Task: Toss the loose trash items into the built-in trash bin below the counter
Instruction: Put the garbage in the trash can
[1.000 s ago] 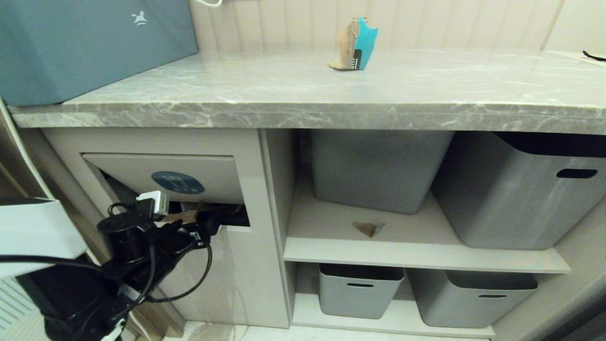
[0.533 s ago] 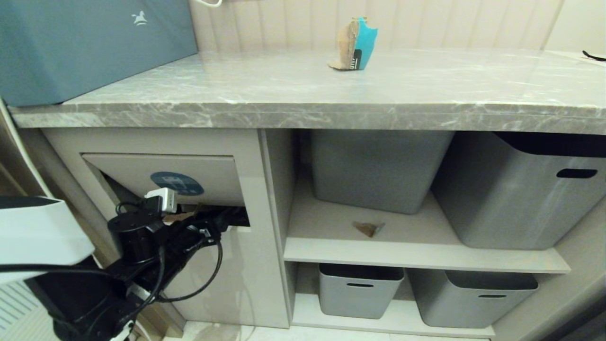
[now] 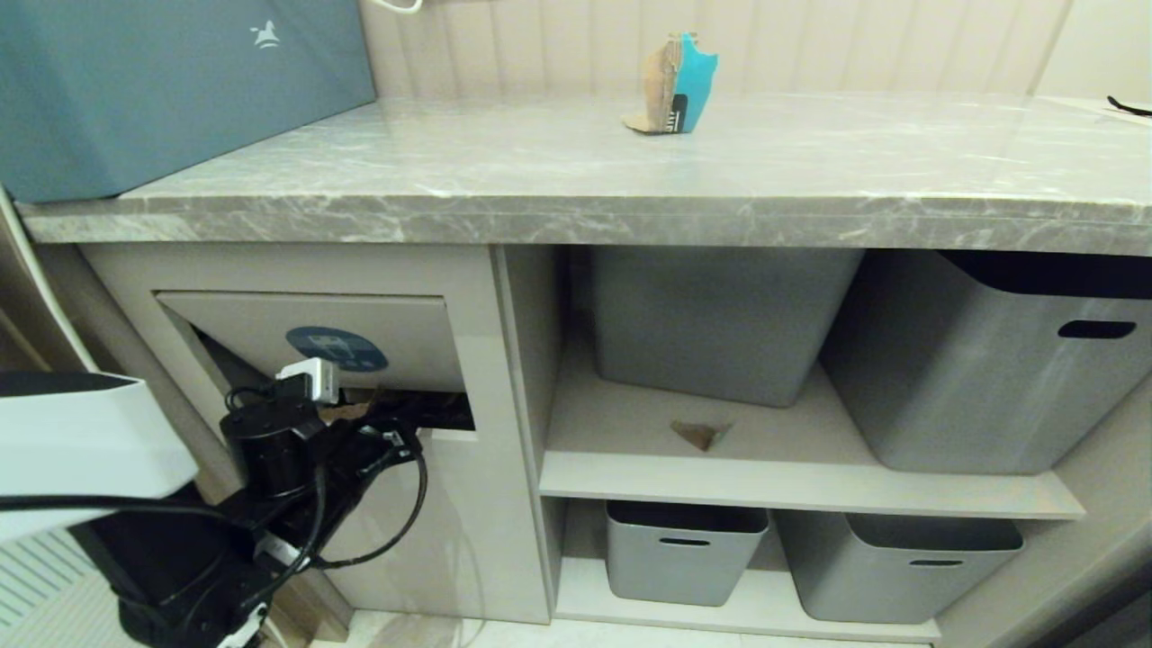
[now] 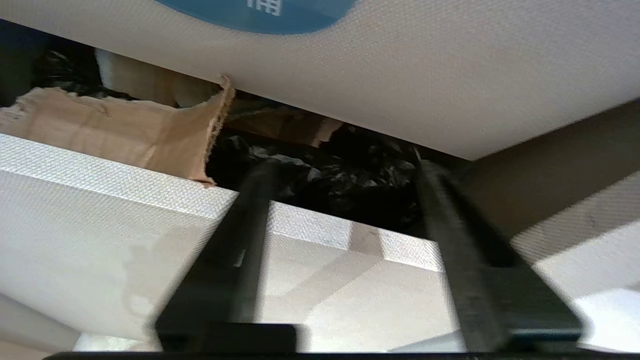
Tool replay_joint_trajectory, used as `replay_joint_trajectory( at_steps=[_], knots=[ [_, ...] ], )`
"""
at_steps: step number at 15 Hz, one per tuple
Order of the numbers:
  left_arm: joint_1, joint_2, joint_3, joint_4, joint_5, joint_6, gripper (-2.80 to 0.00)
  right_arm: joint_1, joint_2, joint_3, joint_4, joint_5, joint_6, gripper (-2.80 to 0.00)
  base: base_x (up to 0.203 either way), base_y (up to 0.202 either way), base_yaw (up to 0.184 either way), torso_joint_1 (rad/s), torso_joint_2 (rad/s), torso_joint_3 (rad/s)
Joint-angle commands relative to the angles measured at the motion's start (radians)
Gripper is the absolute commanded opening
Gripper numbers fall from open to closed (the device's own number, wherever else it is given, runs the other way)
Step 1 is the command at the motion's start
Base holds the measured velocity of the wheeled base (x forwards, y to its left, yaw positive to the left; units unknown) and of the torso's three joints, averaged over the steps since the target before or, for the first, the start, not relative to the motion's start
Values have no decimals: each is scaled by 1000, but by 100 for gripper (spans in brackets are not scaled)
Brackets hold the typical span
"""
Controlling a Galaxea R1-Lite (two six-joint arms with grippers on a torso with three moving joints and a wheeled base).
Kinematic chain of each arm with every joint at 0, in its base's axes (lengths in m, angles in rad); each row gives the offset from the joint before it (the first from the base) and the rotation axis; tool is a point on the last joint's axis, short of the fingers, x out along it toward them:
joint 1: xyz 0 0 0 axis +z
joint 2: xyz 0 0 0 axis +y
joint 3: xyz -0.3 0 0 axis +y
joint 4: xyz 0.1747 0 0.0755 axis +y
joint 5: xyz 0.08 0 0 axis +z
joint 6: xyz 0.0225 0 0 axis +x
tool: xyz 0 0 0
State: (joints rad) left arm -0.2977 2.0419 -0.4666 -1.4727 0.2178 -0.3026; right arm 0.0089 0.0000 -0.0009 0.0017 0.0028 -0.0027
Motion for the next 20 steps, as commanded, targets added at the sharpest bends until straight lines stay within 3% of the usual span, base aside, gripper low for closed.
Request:
replay_joint_trajectory(
  at_steps=[1, 3, 7, 10, 18, 20],
  knots=[
    [0, 16, -17, -8, 14, -1, -280, 0, -2, 1, 0, 0, 0, -280, 0, 0, 0, 0, 0, 0],
    [12, 34, -66, -7, 70, 2, -280, 0, -2, 0, 0, 0, 0, -280, 0, 0, 0, 0, 0, 0],
    [43, 72, -139, 2, 87, 2, -280, 0, -2, 1, 0, 0, 0, -280, 0, 0, 0, 0, 0, 0],
    [51, 97, -164, 20, 150, -3, -280, 0, -2, 1, 0, 0, 0, -280, 0, 0, 0, 0, 0, 0],
    [78, 175, -259, 54, 186, -5, -280, 0, -2, 1, 0, 0, 0, -280, 0, 0, 0, 0, 0, 0],
    [77, 184, -273, 92, 207, -37, -280, 0, -2, 0, 0, 0, 0, -280, 0, 0, 0, 0, 0, 0]
  ],
)
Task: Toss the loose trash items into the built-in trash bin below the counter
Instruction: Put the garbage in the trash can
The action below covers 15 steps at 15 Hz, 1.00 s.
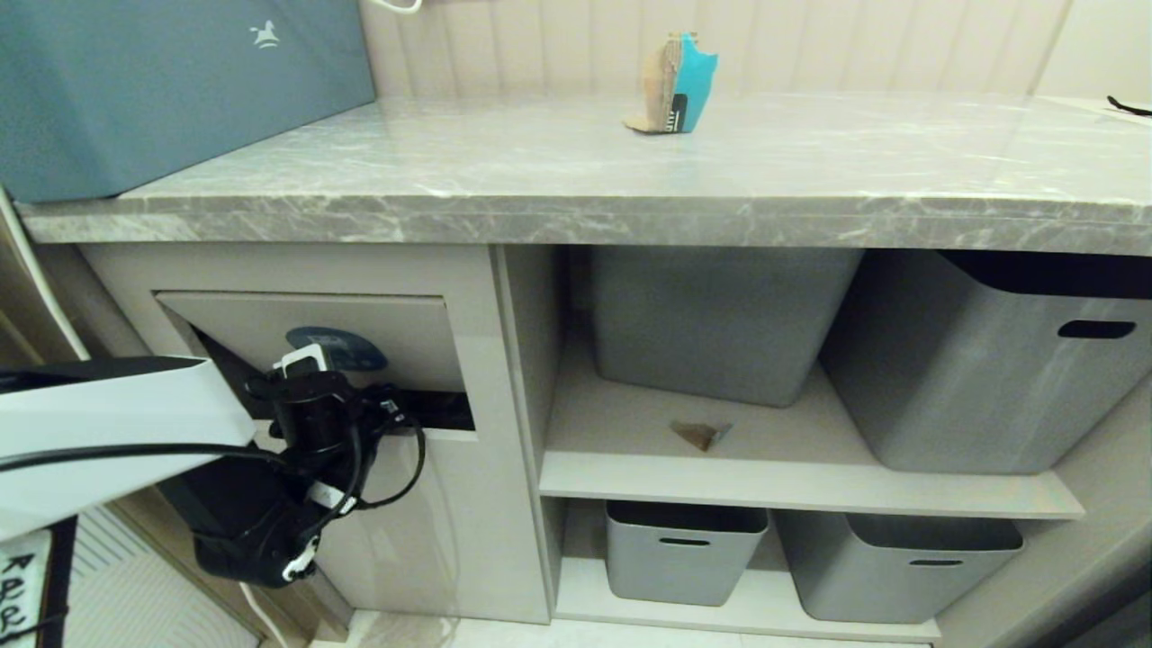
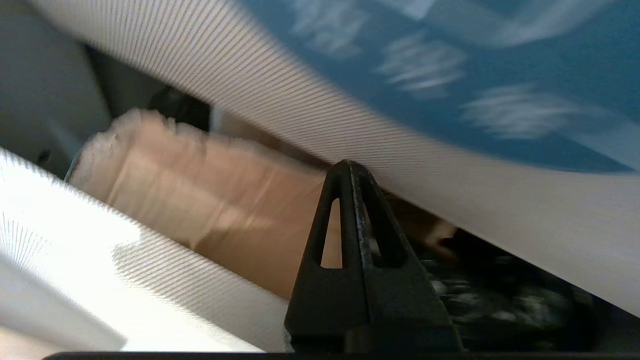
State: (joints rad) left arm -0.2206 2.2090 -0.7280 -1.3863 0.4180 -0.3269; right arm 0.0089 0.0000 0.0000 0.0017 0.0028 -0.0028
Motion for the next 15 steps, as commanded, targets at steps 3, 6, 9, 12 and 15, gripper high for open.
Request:
replay_joint_trajectory(
  at_steps=[3, 6, 9, 12, 15],
  knots=[
    [4, 27, -102, 113, 4, -47, -280, 0, -2, 0, 0, 0, 0, -280, 0, 0, 0, 0, 0, 0],
    [6, 40, -183, 181, 1, -50, -280, 0, -2, 0, 0, 0, 0, -280, 0, 0, 0, 0, 0, 0],
    [-14, 44, -197, 190, -11, -88, -280, 0, -2, 0, 0, 0, 0, -280, 0, 0, 0, 0, 0, 0],
    [-21, 19, -155, 185, -8, -91, -280, 0, -2, 0, 0, 0, 1, -280, 0, 0, 0, 0, 0, 0],
    [-35, -16, -78, 178, 9, -112, -280, 0, -2, 0, 0, 0, 0, -280, 0, 0, 0, 0, 0, 0]
  ],
)
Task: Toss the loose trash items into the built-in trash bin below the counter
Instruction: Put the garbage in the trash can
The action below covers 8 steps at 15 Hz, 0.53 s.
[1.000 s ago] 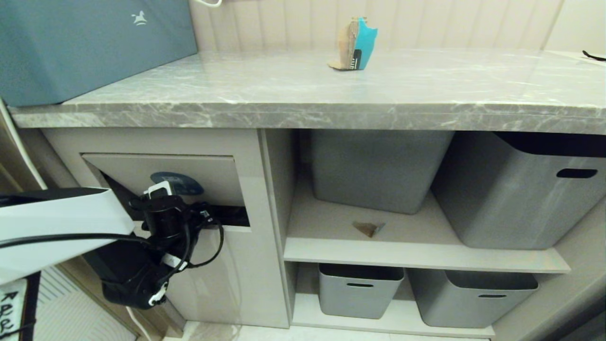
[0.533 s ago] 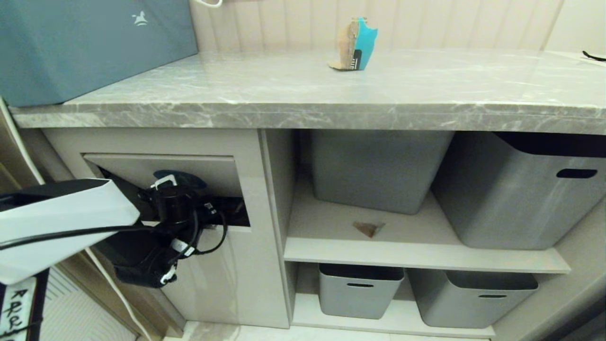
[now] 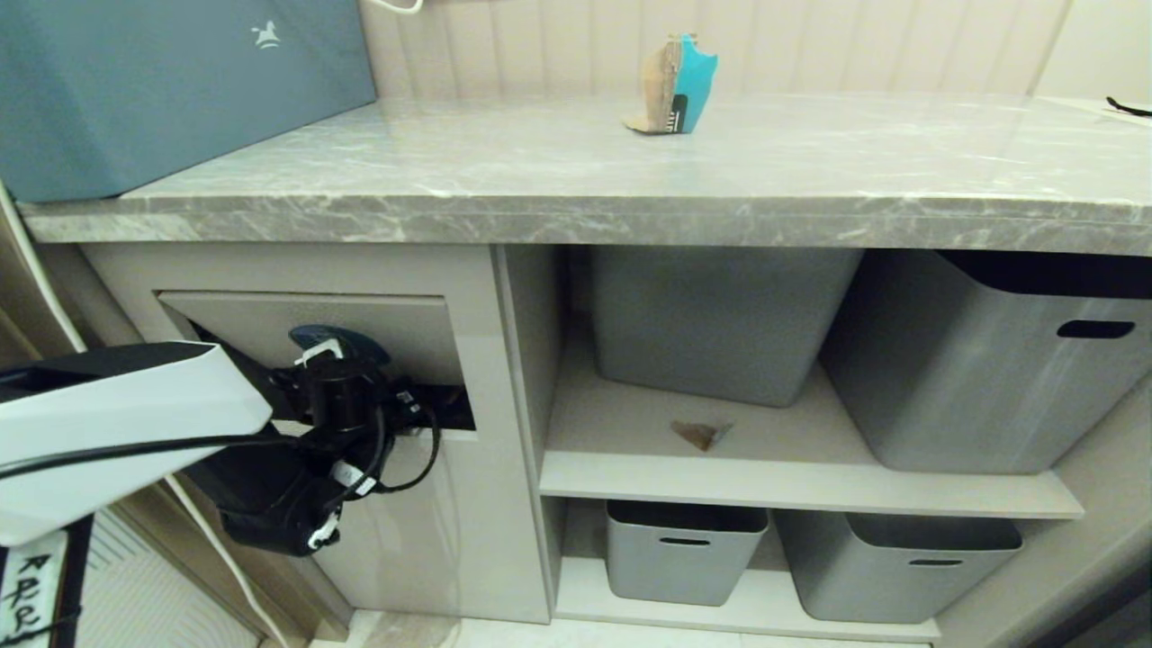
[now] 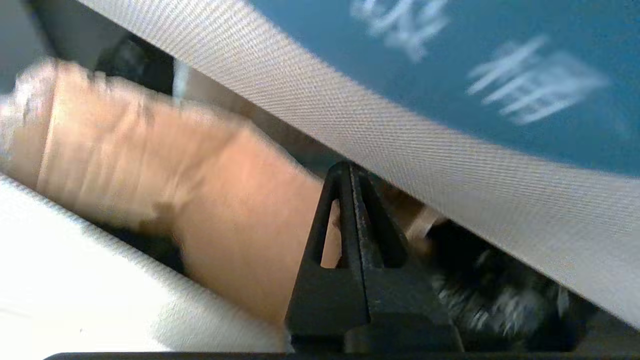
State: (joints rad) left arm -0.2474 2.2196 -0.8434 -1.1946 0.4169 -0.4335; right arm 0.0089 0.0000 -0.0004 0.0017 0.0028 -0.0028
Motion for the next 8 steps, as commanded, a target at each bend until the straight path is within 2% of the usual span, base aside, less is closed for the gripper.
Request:
replay_joint_trajectory(
  at_steps=[1, 5, 8],
  knots=[
    [-15, -41, 71, -23, 21, -10, -280, 0, -2, 0, 0, 0, 0, -280, 0, 0, 0, 0, 0, 0],
    [-41, -105, 235, -109, 33, -16, -280, 0, -2, 0, 0, 0, 0, -280, 0, 0, 0, 0, 0, 0],
    [-56, -186, 321, -124, 44, -16, -280, 0, -2, 0, 0, 0, 0, -280, 0, 0, 0, 0, 0, 0]
  ],
)
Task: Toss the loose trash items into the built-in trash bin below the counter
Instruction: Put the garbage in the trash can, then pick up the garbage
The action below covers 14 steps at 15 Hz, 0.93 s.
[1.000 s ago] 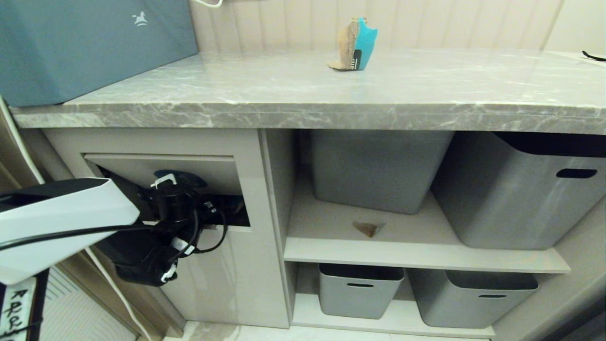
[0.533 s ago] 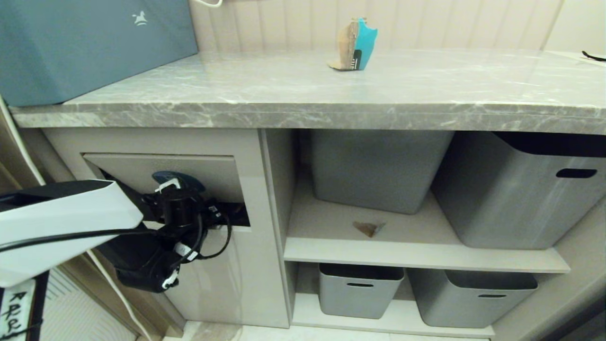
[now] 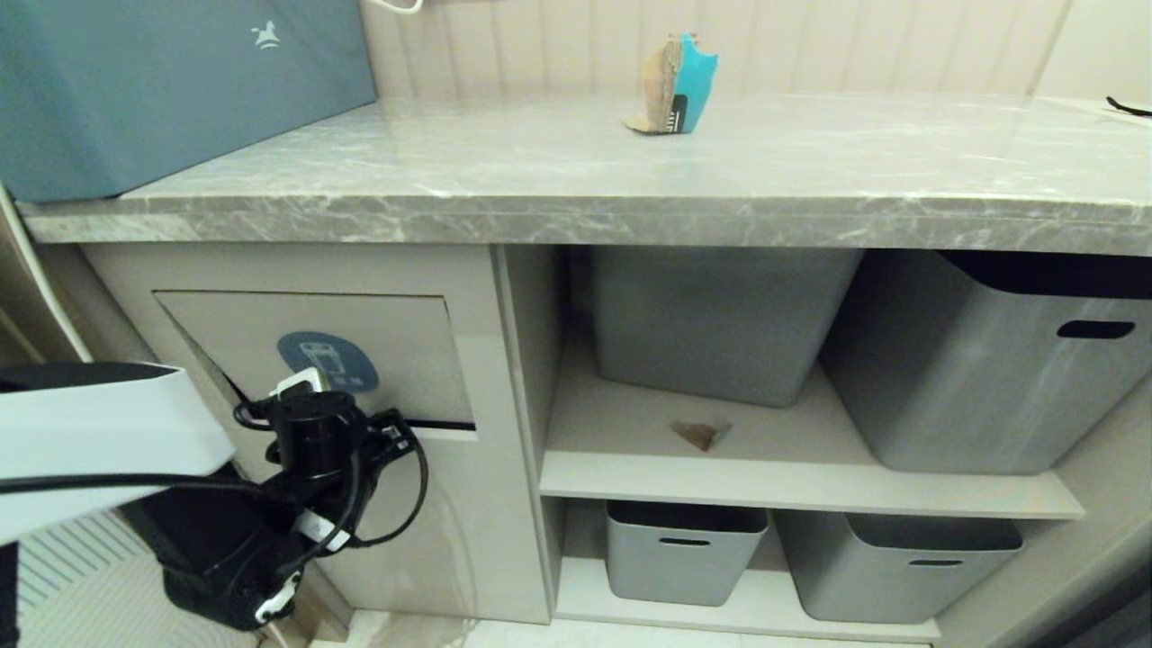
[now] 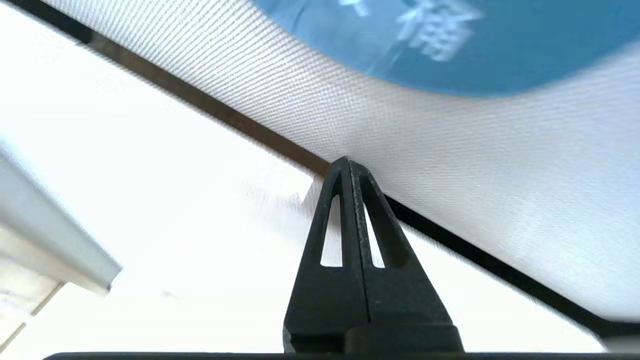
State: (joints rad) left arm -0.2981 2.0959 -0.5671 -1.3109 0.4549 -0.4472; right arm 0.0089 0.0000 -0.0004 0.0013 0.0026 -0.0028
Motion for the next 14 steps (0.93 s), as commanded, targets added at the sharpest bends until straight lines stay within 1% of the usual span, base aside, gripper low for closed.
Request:
replay_joint_trajectory(
  at_steps=[1, 4, 8, 9, 11, 12, 14],
  knots=[
    [-12, -98, 86, -8, 6, -3, -280, 0, -2, 0, 0, 0, 0, -280, 0, 0, 0, 0, 0, 0],
    [-44, -250, 230, -3, 5, -3, -280, 0, -2, 0, 0, 0, 0, -280, 0, 0, 0, 0, 0, 0],
    [-52, -505, 394, 34, -11, -2, -280, 0, -2, 0, 0, 0, 0, -280, 0, 0, 0, 0, 0, 0],
    [-49, -601, 436, 56, -27, 0, -280, 0, -2, 0, 0, 0, 0, -280, 0, 0, 0, 0, 0, 0],
    [-25, -832, 498, 142, -85, 5, -280, 0, -2, 0, 0, 0, 1, -280, 0, 0, 0, 0, 0, 0],
    [1, -955, 514, 218, -124, 15, -280, 0, -2, -1, 0, 0, 0, -280, 0, 0, 0, 0, 0, 0],
    [62, -1230, 529, 409, -227, 62, -280, 0, -2, 0, 0, 0, 0, -280, 0, 0, 0, 0, 0, 0]
  ],
)
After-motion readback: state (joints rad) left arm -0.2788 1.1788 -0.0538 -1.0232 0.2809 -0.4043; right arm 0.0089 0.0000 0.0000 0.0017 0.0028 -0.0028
